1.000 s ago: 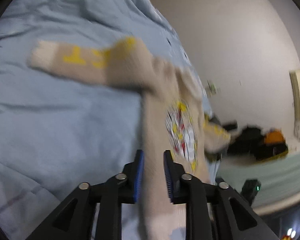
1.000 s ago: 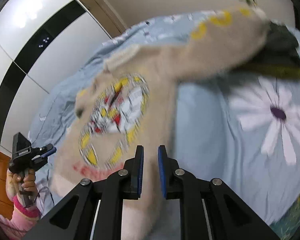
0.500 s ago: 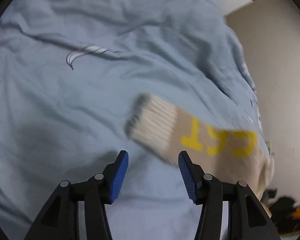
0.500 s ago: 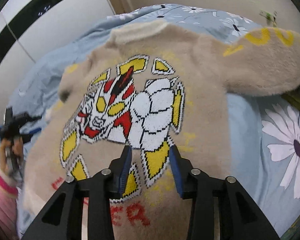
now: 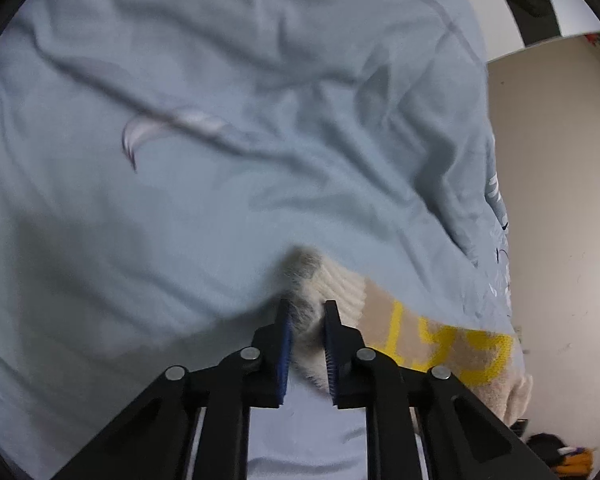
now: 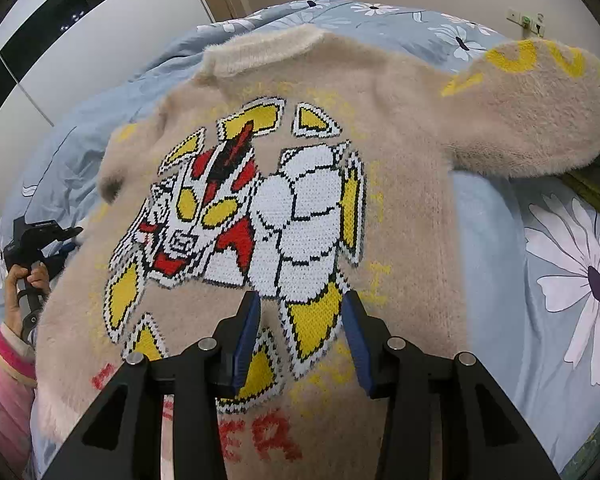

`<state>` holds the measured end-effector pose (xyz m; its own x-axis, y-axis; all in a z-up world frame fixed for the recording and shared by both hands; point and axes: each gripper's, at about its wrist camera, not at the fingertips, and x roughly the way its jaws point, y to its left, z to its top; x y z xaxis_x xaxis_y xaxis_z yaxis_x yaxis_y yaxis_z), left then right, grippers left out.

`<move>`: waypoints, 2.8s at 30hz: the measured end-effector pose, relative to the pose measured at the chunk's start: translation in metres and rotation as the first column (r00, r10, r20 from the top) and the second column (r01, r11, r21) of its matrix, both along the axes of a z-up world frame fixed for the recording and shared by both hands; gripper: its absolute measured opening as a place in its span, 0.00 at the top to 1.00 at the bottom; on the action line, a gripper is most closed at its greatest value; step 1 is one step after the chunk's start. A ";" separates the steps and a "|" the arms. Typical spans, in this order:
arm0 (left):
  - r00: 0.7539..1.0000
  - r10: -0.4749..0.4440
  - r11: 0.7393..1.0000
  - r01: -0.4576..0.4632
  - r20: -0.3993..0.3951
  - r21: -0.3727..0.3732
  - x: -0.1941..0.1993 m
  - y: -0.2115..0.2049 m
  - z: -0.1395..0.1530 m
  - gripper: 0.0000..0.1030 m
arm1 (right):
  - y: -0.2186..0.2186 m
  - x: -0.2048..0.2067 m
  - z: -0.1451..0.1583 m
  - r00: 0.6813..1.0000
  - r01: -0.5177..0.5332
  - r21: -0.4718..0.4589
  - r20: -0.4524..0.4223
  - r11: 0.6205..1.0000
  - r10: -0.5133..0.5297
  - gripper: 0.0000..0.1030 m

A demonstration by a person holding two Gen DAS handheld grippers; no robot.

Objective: Fold clothes
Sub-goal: 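Grasp the sleeve cuff with the left gripper, then fold the sleeve across the sweater front with the left gripper and release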

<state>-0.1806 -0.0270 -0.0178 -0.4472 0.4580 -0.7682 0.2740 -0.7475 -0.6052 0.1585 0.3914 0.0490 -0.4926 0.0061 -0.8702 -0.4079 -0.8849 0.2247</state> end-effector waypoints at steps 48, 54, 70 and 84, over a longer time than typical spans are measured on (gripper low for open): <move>0.999 -0.027 0.988 0.032 0.040 -0.149 0.024 -0.006 0.031 0.44 | 0.034 0.035 -0.003 0.967 0.049 -0.176 -0.237 0.983 -0.091 0.53; 0.985 0.056 0.997 -0.046 0.165 -0.066 0.024 -0.029 -0.018 0.44 | 0.031 0.032 -0.003 0.973 0.052 -0.153 -0.214 0.987 -0.085 0.53; 0.995 0.002 0.975 -0.024 -0.101 -0.222 0.043 0.009 0.057 0.90 | 0.030 0.033 -0.002 0.972 0.050 -0.159 -0.217 0.986 -0.084 0.53; 0.640 -0.609 0.793 0.503 -0.470 -0.343 0.094 0.265 0.249 0.91 | 0.038 0.048 -0.003 0.947 0.056 -0.245 -0.296 0.968 -0.130 0.53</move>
<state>-0.0863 0.2383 0.2313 -0.5019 0.6486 -0.5721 -0.5525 -0.7494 -0.3649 0.2069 0.4299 0.0462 -0.7425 -0.1176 -0.6595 -0.3643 -0.7553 0.5448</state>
